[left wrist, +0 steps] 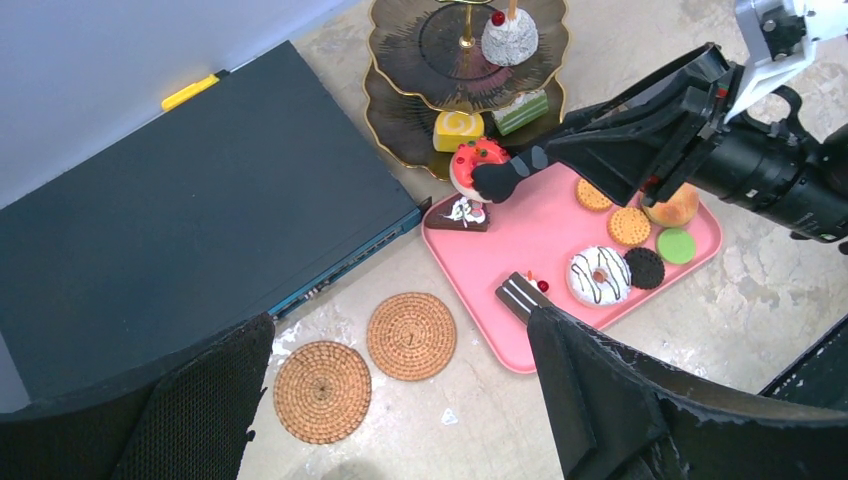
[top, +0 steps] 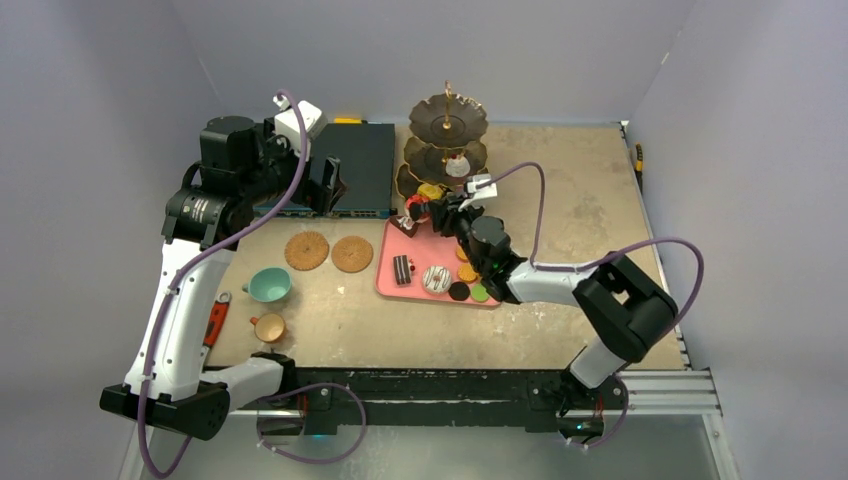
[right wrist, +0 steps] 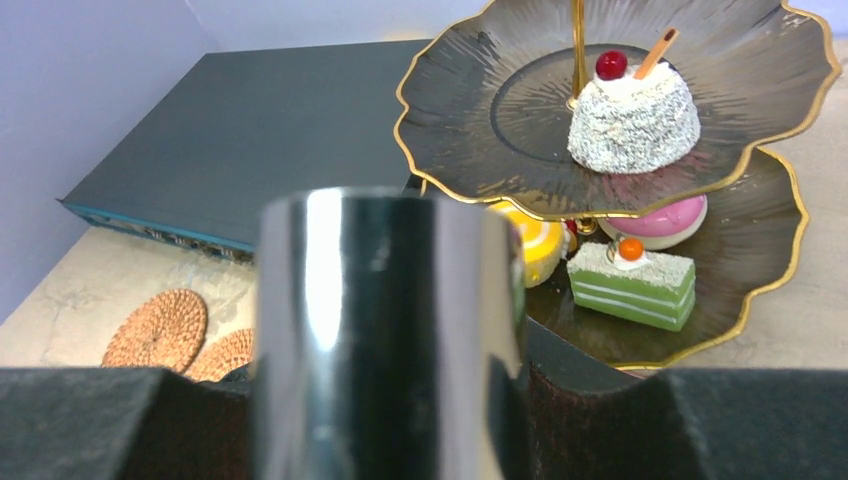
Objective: Serve the afternoon tea
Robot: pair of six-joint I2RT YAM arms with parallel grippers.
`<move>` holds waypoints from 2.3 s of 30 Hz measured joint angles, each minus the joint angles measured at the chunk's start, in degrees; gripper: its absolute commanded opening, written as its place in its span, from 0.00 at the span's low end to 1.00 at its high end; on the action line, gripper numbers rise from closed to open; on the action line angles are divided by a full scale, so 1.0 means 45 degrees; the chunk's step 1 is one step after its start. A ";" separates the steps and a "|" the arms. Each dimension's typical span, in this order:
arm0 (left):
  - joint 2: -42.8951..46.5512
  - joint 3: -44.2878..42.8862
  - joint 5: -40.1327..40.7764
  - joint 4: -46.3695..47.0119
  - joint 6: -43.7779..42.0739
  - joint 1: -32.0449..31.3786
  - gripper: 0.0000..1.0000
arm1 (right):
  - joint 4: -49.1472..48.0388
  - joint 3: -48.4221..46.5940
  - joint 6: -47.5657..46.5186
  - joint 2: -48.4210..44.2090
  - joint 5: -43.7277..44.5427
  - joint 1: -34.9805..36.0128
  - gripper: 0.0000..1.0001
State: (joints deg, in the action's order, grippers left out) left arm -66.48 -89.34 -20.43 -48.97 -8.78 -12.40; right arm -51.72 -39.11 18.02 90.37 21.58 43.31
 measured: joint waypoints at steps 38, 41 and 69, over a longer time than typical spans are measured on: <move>-0.0005 0.0189 0.0019 0.0000 -0.0301 0.0000 0.99 | 0.1433 -0.0359 0.0665 -0.0117 0.0991 -0.0738 0.35; -0.0005 0.0189 0.0019 0.0000 -0.0311 0.0000 0.99 | 0.1496 -0.0389 0.0665 -0.0015 0.0991 -0.0777 0.35; 0.0000 0.0253 0.0058 -0.0005 -0.0529 0.0000 0.99 | -0.0481 -0.2404 0.0826 0.3410 0.0646 -0.1224 0.37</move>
State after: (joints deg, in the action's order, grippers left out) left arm -66.48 -88.20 -20.16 -48.99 -11.16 -12.40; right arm -53.89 -49.93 21.74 105.71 24.49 37.80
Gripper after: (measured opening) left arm 0.993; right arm 0.420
